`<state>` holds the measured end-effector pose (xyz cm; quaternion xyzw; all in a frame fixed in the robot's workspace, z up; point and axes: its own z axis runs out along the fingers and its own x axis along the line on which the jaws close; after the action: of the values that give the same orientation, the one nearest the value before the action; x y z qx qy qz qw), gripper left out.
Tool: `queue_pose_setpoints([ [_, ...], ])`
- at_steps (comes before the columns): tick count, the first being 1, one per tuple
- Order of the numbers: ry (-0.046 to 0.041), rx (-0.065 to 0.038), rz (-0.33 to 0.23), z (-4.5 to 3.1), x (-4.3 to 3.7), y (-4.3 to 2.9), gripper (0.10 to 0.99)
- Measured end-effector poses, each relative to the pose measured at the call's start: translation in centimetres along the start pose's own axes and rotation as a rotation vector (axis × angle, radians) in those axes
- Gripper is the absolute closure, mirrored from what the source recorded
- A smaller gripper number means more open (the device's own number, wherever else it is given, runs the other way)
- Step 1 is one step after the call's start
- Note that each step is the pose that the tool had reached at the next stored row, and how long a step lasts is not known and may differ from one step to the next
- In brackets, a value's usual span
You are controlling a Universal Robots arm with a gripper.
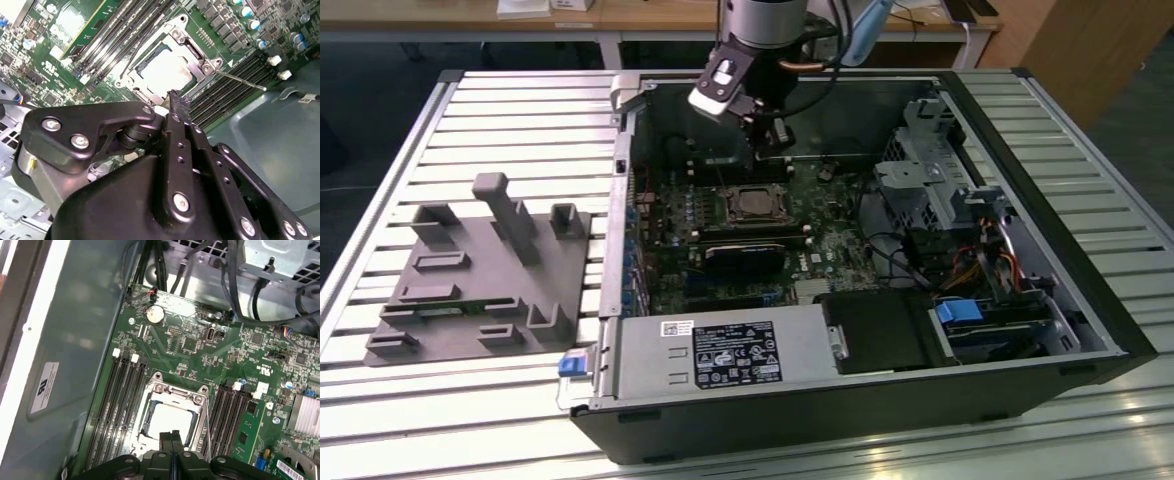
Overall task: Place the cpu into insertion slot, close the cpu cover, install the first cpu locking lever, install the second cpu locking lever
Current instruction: 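Install the first cpu locking lever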
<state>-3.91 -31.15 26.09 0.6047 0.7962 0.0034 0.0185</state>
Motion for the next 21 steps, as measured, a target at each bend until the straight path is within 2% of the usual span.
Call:
queue_pose_setpoints([
  [6, 0.0012, -0.001, -0.055, 0.01, 0.0, 0.0, 0.98],
  [21, 0.0086, -0.008, -0.326, 0.07, 0.0, 0.0, 0.98],
])
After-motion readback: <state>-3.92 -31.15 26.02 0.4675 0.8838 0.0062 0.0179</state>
